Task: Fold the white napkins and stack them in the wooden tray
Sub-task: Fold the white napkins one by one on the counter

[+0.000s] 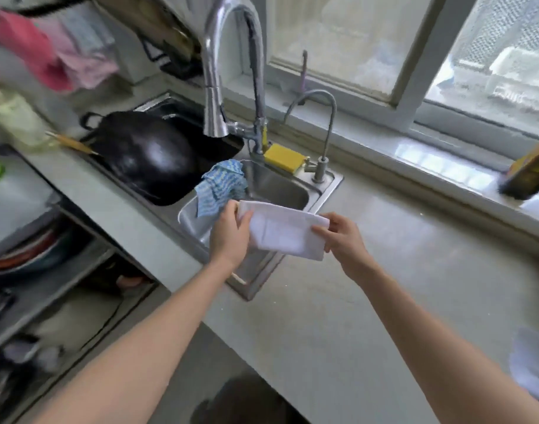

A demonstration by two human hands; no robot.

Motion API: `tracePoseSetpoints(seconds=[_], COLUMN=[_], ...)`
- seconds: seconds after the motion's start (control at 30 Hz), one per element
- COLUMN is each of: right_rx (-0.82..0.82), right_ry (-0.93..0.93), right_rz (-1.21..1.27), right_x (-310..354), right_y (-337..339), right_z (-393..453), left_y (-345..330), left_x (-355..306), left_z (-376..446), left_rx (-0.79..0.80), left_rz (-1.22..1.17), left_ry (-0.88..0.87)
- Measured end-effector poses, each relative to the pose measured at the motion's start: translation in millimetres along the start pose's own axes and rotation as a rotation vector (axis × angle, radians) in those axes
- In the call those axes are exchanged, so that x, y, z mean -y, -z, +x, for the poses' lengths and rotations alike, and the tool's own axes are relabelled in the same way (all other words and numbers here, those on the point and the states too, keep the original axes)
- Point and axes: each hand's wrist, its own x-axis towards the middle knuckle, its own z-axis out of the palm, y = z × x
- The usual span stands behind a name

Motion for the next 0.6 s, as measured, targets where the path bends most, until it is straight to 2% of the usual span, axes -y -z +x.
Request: tracePoseSetpoints(seconds=[0.13, 0.27, 0.43, 0.6], right_rx=[0.255, 0.467, 0.703, 0.818], right_ry=[0.077, 0.184, 0.283, 0.411], right_rz=[-0.112, -0.233, -0.337, -0.376], right_x=[51, 97, 132, 162], right_y=[-116, -251, -431, -592], right_z=[5, -30, -124, -237], left_y=[116, 234, 382, 524], left_x=[56, 127, 216, 298], left_z=[-17, -70, -169, -253], left_rx=[-0.248, -0.473, -0.714, -0.84], left_rz=[0.086, 0.143, 0.2, 0.278], left_ry=[0.138, 0.261, 0.431, 0.557])
